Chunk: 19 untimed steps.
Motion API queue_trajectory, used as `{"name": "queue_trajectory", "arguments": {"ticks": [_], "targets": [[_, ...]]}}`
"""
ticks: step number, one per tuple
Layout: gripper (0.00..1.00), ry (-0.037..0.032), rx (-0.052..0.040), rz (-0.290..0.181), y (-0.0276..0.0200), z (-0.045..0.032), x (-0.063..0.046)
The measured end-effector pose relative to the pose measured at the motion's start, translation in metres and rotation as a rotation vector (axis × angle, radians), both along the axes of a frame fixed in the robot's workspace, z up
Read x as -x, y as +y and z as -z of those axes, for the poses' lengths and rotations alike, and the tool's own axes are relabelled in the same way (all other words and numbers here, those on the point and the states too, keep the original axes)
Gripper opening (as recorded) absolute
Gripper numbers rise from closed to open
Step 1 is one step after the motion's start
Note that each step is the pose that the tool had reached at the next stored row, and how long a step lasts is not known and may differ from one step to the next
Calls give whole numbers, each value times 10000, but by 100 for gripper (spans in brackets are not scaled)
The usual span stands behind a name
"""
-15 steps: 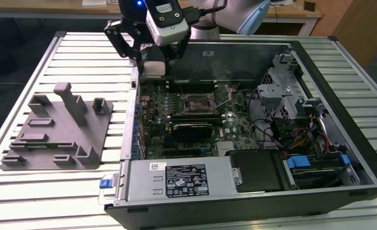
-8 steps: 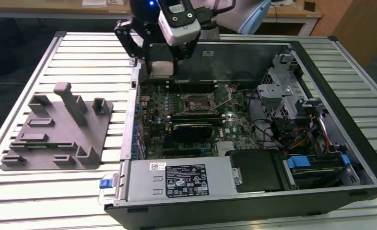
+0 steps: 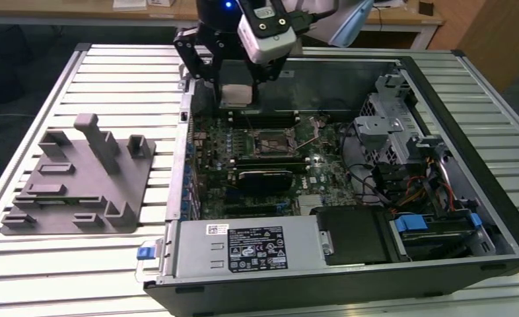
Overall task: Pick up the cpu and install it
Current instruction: 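Pick up the cpu and move it towards the insertion slot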
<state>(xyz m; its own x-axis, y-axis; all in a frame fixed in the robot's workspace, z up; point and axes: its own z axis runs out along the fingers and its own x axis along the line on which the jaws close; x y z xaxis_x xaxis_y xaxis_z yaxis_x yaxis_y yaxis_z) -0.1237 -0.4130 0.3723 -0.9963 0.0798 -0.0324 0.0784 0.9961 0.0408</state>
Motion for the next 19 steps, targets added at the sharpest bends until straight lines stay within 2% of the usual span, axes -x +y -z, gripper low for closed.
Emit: {"name": "queue_trajectory", "arguments": {"ticks": [12,19], "targets": [[55,-2,-2,-1,1,8,-182],[55,0,1,0,26,127,-235]]}}
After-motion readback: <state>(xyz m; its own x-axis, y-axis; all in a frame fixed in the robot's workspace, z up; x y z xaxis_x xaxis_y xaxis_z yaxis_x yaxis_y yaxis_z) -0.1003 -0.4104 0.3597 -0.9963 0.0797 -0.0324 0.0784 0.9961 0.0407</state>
